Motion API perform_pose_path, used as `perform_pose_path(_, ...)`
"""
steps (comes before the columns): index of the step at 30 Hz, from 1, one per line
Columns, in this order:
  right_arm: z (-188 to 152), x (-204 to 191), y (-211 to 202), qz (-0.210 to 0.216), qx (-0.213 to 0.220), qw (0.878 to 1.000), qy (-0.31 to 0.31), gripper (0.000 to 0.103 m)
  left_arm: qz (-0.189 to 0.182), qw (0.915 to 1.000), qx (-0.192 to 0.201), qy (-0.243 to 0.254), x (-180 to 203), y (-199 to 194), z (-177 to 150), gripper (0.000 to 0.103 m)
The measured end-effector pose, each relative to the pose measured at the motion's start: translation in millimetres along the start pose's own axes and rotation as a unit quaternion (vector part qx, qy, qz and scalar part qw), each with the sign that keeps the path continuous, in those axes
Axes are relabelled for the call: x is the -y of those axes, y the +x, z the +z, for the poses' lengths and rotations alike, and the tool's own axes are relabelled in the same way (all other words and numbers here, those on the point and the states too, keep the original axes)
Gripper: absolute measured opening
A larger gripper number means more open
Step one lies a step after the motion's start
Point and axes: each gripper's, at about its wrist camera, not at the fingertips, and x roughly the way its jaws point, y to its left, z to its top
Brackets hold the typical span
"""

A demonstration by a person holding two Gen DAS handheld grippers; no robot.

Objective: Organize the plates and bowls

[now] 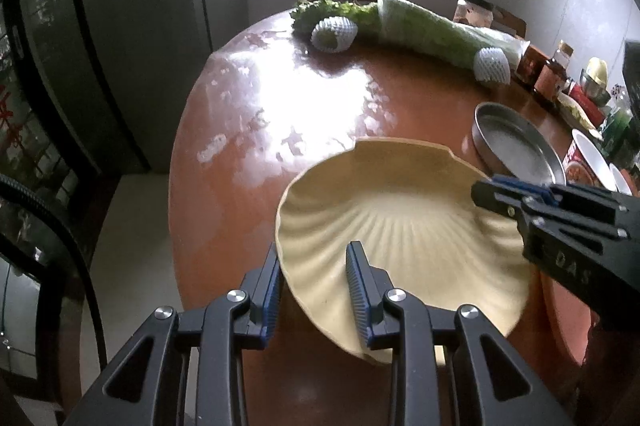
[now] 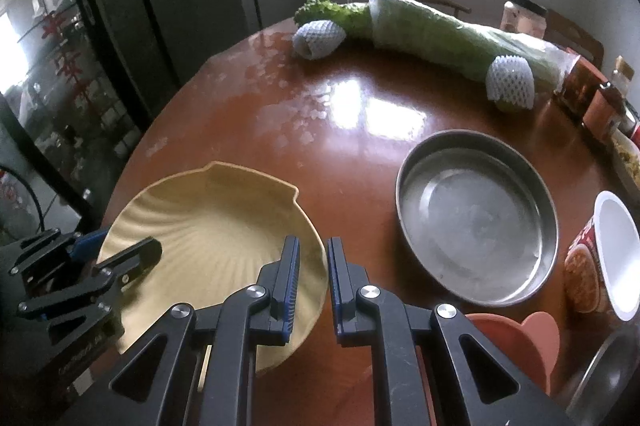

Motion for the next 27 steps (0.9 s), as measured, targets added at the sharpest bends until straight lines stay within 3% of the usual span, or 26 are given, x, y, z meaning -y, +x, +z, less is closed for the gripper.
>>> perform_pose_path(19, 1, 15, 6, 0.008, -0.004, 1.0, 0.023, 0.018, -0.012, 0.9999, -0.004, -0.002, 15, -12, -20, 0.032)
perform_pose_path(27, -1, 12, -11, 0.007, 0.02, 1.0, 0.012, 0.023, 0.003, 0.9999, 0.001, -0.01, 14, -12, -19, 0.037)
